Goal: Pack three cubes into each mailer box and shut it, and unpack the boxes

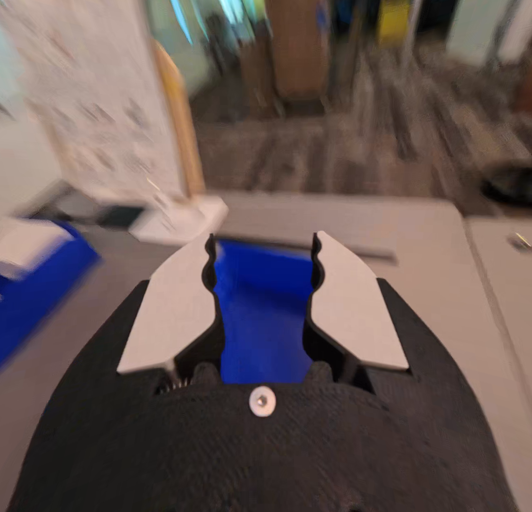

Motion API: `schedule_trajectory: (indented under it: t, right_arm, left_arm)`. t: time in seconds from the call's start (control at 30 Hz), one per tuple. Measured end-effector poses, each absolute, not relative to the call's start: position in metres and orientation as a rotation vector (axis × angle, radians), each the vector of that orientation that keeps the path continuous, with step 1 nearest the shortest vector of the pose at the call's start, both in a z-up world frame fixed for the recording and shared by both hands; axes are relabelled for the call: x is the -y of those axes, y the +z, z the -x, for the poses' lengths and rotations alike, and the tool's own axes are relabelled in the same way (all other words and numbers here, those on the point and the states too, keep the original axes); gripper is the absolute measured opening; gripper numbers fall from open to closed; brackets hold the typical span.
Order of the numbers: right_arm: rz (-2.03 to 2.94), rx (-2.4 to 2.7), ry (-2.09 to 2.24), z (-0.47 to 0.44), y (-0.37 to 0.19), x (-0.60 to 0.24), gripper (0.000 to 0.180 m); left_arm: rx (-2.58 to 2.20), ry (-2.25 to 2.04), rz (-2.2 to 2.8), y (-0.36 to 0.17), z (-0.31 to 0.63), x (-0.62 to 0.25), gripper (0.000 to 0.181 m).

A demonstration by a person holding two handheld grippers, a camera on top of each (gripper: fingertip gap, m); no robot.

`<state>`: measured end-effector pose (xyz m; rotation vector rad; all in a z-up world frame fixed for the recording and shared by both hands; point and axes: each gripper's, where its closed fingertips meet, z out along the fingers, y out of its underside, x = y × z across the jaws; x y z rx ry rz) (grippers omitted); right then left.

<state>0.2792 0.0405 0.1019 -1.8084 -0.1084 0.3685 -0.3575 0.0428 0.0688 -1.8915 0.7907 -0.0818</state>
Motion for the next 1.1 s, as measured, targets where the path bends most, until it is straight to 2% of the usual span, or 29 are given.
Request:
schedule_trajectory:
  t: [0.03,0.1,0.17,0.2,0.3,0.4,0.47,0.63,0.87,0.97,1.1]
  right_arm:
    - [1.611,0.13,0.503,-0.26,0.134,-0.032,0.071]
    - [1.242,0.186,0.751,-0.227,0.187,-0.005,0.07]
    - [1.087,0.288,0.915,-0.2,0.208,0.013,0.07]
    - [1.067,0.338,0.949,-0.189,0.212,0.016,0.074]
    - [1.092,0.47,0.924,-0.163,0.206,0.015,0.08]
    - [1.122,0.598,0.887,-0.14,0.186,0.009,0.083]
    - [1.172,0.634,0.941,-0.132,0.175,0.006,0.088]
    - [1.182,0.606,0.99,-0.133,0.173,0.003,0.087]
    - [1.198,0.594,0.964,-0.141,0.174,0.004,0.087]
    - [1.21,0.607,0.949,-0.138,0.172,0.004,0.087]
    - [1.239,0.624,0.932,-0.132,0.168,0.001,0.087]
  left_arm:
    - [-0.844,-0.041,1.8,0.076,0.344,-0.044,0.116]
    - [-0.982,0.115,1.641,0.079,0.323,-0.054,0.108]
    - [-1.162,0.237,1.68,0.054,0.311,-0.067,0.104]
    - [-1.24,0.252,1.759,0.036,0.307,-0.072,0.109]
    - [-1.427,0.205,2.026,-0.005,0.303,-0.08,0.111]
    - [-1.513,0.136,2.163,-0.024,0.303,-0.093,0.112]
    - [-1.578,0.138,2.232,-0.035,0.307,-0.099,0.122]
    - [-1.666,0.097,2.448,-0.056,0.319,-0.1,0.144]
    - [-1.78,0.209,2.457,-0.079,0.333,-0.107,0.144]
    - [-1.76,0.183,2.433,-0.075,0.332,-0.107,0.132]
    - [-1.751,0.164,2.403,-0.071,0.331,-0.099,0.128]
